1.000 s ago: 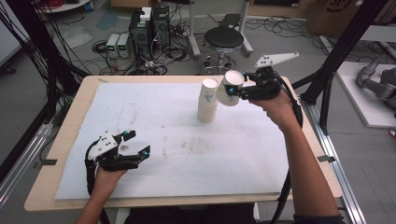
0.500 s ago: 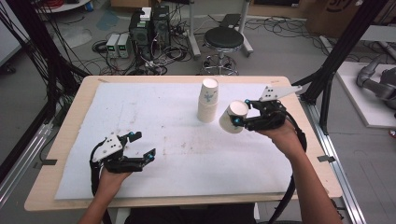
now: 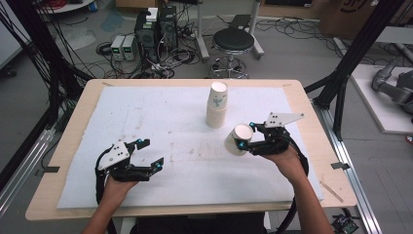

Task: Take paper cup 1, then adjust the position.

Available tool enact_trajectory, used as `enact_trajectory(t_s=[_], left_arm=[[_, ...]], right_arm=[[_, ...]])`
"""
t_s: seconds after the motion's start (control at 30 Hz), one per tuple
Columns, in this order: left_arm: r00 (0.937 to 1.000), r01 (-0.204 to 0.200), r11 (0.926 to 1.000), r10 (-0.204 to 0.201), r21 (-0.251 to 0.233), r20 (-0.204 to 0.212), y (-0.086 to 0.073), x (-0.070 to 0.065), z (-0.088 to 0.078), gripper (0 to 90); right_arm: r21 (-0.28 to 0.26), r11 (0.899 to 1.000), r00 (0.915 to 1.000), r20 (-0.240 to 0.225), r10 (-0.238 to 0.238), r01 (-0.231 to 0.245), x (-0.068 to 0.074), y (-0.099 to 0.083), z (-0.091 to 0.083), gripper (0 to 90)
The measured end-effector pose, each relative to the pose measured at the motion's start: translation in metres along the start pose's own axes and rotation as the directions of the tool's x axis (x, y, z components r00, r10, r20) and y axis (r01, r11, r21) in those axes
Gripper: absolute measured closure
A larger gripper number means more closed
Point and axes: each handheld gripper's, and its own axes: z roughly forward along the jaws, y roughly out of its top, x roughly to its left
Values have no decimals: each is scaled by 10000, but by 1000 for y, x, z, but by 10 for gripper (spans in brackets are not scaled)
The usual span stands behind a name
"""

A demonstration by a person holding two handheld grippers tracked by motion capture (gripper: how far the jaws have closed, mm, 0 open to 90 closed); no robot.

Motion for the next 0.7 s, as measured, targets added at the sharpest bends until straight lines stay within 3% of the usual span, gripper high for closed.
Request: enact_trajectory(t_s=[0.7], left_arm=[[9983, -78, 9993, 56, 379, 579, -1, -3, 6, 153]], right_arm=[[-140, 9999, 10000, 29, -63, 63, 12, -7, 2, 346]])
